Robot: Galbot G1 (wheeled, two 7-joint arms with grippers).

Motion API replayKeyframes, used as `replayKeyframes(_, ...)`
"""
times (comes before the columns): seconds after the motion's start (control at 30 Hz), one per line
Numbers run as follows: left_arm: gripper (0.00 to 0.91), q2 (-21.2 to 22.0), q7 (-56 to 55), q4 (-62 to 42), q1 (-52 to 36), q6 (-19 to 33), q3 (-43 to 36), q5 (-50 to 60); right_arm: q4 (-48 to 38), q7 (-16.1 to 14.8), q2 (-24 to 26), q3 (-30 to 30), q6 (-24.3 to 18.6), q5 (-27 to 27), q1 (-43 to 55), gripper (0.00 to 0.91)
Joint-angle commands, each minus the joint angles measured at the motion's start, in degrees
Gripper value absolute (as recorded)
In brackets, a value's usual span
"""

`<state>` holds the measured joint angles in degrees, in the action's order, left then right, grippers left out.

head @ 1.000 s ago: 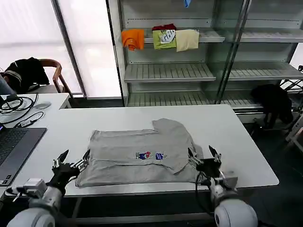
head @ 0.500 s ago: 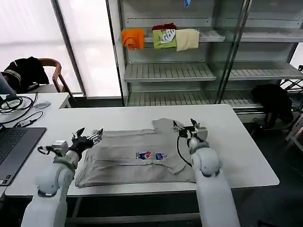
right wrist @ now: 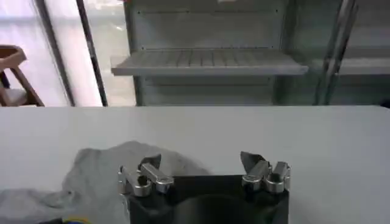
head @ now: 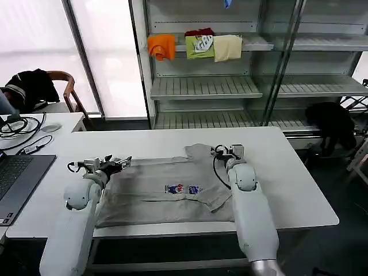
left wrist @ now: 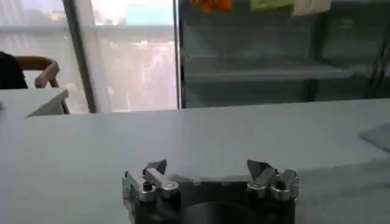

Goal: Fold and organize the clothes.

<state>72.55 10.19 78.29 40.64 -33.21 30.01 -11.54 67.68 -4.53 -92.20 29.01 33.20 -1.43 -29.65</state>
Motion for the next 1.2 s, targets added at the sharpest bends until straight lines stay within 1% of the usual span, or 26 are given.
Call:
replayKeyframes(0.03, 0.867, -0.30, 0.87, -6.94, -3.23, 0.00, -0.84, 2.75, -6.14, -0.38, -2.71, 0.37, -0.03, 0.38, 3.28, 0.705)
replayKeyframes(0.07, 0.846, -0.40, 0.87, -6.81, -3.09, 0.00, -0.71, 2.69, -6.41, -0.61, -2.80, 0.28, -0.03, 0.63, 3.41, 0.655)
replayKeyframes(0.1, 0.786, -0.48, 0.91, -6.73, -3.05, 0.01, -0.64, 2.65, -6.55, -0.64, -2.80, 0.11, -0.02, 0.74, 3.54, 0.605)
replayKeyframes(0.13, 0.766, -0.65, 0.97, -6.45, -2.83, 0.00, -0.53, 2.50, -6.81, -0.64, -2.80, -0.11, -0.02, 0.70, 3.64, 0.494)
replayKeyframes(0.17, 0.746, -0.80, 0.94, -6.33, -2.70, -0.01, -0.54, 2.45, -6.98, -0.63, -2.80, -0.69, -0.01, 0.66, 3.69, 0.403)
replayKeyframes(0.2, 0.685, -0.84, 0.93, -6.10, -2.54, -0.02, -0.47, 2.46, -7.01, -0.51, -2.80, -1.09, 0.00, 0.60, 3.67, 0.060)
replayKeyframes(0.23, 0.524, -0.90, 0.95, -5.85, -2.31, -0.02, -0.38, 2.39, -7.10, -0.49, -2.80, -1.39, 0.01, 0.55, 3.65, 0.000)
replayKeyframes(0.27, 0.322, -0.94, 1.01, -5.61, -2.09, -0.02, -0.31, 2.36, -7.08, -0.62, -2.78, -1.95, 0.01, 0.58, 3.47, 0.000)
replayKeyframes(0.3, 0.141, -0.94, 1.07, -5.48, -1.96, -0.02, -0.28, 2.31, -7.01, -0.54, -2.80, -2.07, 0.01, 0.51, 3.36, 0.000)
replayKeyframes(0.33, 0.060, -0.97, 1.26, -5.18, -1.71, -0.01, -0.24, 2.20, -6.94, -0.73, -2.80, -2.02, 0.01, 0.30, 3.25, 0.000)
replayKeyframes(0.37, 0.020, -0.98, 1.39, -5.09, -1.53, -0.01, -0.21, 2.17, -6.66, -0.97, -2.80, -2.13, 0.03, 0.18, 3.03, 0.000)
replayKeyframes(0.57, 0.010, -0.90, 1.76, -5.00, -1.33, -0.02, -0.09, 1.93, -4.95, -1.50, -2.80, -2.60, 0.07, 0.41, 2.19, 0.000)
replayKeyframes(0.73, 0.010, -0.91, 2.05, -4.43, -0.91, -0.01, -0.01, 1.57, -3.45, -1.26, -2.80, -2.57, 0.07, 1.15, 1.57, 0.000)
replayKeyframes(0.83, 0.000, -0.74, 1.84, -3.95, -0.74, 0.04, 0.29, 0.82, -1.83, -0.92, -2.80, -2.14, -0.08, 3.35, 0.97, 0.000)
replayKeyframes(0.87, 0.000, -0.71, 1.59, -3.67, -0.65, 0.07, 0.42, 0.13, -0.58, -1.18, -2.80, -1.52, -0.62, 4.35, 0.39, 0.000)
replayKeyframes(0.93, 0.000, -0.32, 0.64, -3.07, -0.68, 0.17, 1.15, -2.97, 2.23, -1.42, -2.80, -1.08, -3.63, 5.11, -1.01, 0.000)
replayKeyframes(1.03, 0.000, -0.24, -1.10, -0.44, -0.30, 1.09, 1.91, -7.76, 6.77, -0.04, -1.96, -2.08, -5.02, 8.66, -2.97, 0.000)
replayKeyframes(1.2, 0.000, -0.69, -2.36, 4.28, 1.33, 1.96, 2.94, -12.93, 13.38, 1.62, -0.26, -2.87, -4.86, 11.01, -6.80, 0.000)
